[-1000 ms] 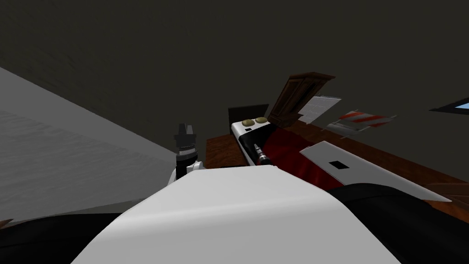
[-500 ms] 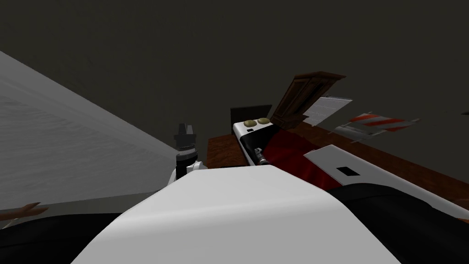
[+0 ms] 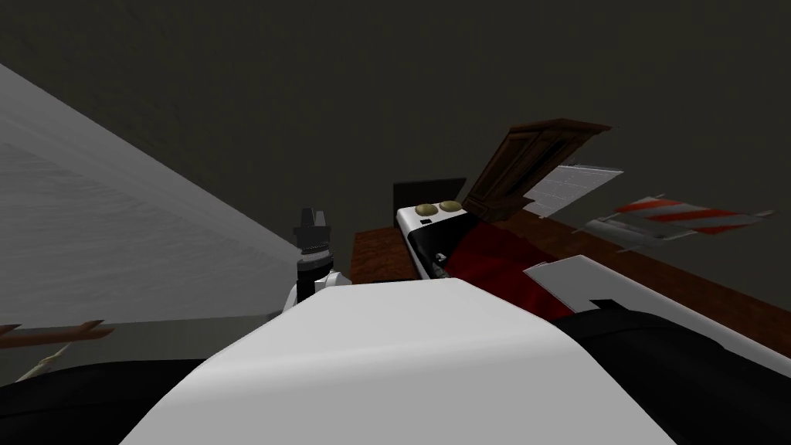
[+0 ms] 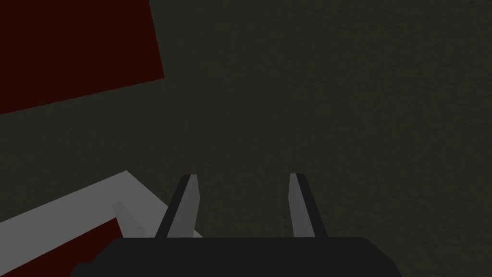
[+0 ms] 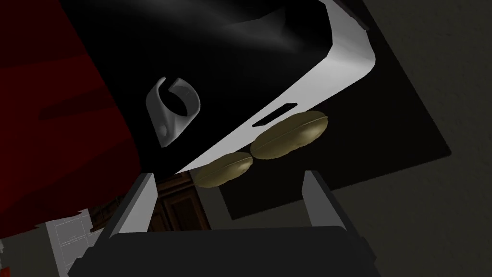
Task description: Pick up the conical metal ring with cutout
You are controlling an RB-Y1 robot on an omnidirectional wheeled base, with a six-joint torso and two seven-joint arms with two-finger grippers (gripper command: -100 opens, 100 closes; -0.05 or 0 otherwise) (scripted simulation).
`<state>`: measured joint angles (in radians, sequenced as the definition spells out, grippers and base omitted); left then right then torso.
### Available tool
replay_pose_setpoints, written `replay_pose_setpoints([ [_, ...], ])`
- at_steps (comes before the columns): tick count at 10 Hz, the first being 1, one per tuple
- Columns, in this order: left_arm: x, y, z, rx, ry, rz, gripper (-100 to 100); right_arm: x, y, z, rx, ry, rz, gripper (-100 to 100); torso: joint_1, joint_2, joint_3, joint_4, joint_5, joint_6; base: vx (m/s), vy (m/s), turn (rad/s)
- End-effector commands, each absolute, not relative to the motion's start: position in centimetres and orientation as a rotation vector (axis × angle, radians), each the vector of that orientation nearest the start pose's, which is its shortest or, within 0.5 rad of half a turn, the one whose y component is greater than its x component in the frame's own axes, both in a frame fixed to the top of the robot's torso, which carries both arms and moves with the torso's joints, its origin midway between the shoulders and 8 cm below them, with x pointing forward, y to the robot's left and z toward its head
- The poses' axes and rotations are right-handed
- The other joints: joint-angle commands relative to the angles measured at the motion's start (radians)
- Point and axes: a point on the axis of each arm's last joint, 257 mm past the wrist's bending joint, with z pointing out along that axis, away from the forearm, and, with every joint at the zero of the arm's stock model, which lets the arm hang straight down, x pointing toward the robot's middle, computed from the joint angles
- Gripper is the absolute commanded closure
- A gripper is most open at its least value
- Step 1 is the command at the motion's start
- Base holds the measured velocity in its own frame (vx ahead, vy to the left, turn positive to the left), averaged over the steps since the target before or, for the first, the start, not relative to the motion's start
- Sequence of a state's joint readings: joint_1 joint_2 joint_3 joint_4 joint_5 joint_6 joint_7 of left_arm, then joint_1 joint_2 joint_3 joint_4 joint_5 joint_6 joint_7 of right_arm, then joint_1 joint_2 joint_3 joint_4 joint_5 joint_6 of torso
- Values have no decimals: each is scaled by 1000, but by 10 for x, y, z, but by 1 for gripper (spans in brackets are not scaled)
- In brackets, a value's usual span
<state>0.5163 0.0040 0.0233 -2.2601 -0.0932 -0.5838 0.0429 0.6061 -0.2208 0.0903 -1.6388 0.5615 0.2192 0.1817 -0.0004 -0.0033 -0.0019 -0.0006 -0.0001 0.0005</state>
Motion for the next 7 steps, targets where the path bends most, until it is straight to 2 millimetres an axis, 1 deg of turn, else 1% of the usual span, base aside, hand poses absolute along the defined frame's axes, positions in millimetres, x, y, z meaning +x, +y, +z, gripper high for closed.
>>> replay_pose_setpoints([
  [1, 333, 273, 25, -567, 631, -1270, 0, 239, -373, -496, 856, 2142, 5, -100, 0, 0, 0, 0, 0, 0, 61, 7, 110],
  [2, 333, 273, 25, -567, 631, -1270, 0, 216, -384, -513, 837, 2205, -75, -100, 0, -1, 0, 0, 0, 0, 99, 19, 173],
  [3, 333, 273, 25, -567, 631, -1270, 0, 216, -384, -513, 837, 2205, -76, -100, 1, -3, -2, -1, 0, 0, 87, 4, 64],
  [4, 333, 273, 25, -567, 631, -1270, 0, 192, -395, -528, 815, 2266, -154, -100, 1, -3, -2, -1, 0, 0, 95, -5, 111],
  [5, 333, 273, 25, -567, 631, -1270, 0, 172, -404, -538, 787, 2317, -226, -100, 0, -3, -2, -1, 0, 0, 135, 1, 188],
  [6, 333, 273, 25, -567, 631, -1270, 0, 145, -415, -552, 762, 2380, -305, -100, 0, -5, -3, -1, 0, 0, 186, 13, 167],
  [7, 333, 273, 25, -567, 631, -1270, 0, 145, -415, -552, 762, 2380, -305, -100, 1, -8, -5, -2, 0, 0, 144, 8, 23],
])
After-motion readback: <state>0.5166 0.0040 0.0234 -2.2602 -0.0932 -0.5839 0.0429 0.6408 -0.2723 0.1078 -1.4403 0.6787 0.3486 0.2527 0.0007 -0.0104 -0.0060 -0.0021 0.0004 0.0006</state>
